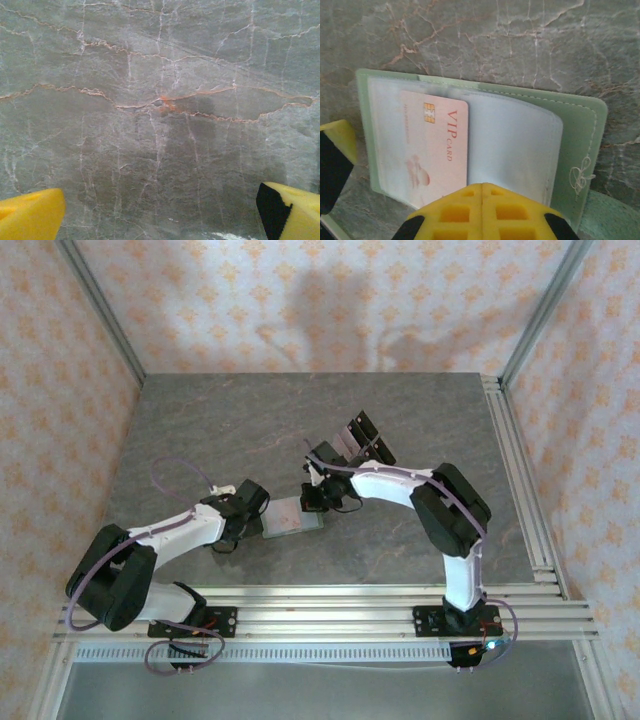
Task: Put the credit cards into the card holder
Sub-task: Insert the credit card into the card slot.
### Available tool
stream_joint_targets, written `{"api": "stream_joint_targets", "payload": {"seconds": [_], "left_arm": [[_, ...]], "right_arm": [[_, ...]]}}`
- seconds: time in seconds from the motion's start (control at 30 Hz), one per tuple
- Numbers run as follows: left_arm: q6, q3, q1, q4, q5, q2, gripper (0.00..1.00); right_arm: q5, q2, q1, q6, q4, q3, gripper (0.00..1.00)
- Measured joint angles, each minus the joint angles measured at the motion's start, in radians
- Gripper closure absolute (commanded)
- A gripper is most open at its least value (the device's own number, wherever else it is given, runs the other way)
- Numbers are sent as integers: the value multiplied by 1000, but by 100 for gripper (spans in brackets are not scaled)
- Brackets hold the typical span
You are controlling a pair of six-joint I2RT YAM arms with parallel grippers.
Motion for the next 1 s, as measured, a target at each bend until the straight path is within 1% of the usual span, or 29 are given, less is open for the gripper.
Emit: {"api": "stream_joint_targets", "payload": {"seconds": [0.43, 1.0], "left_arm": [[1, 0, 0, 17, 5, 20, 0], [1, 0, 0, 21, 9, 24, 0]], "right_arm": [[1, 37, 30, -3, -24, 40, 100], [-14, 111, 70, 2, -30, 135, 100]]}}
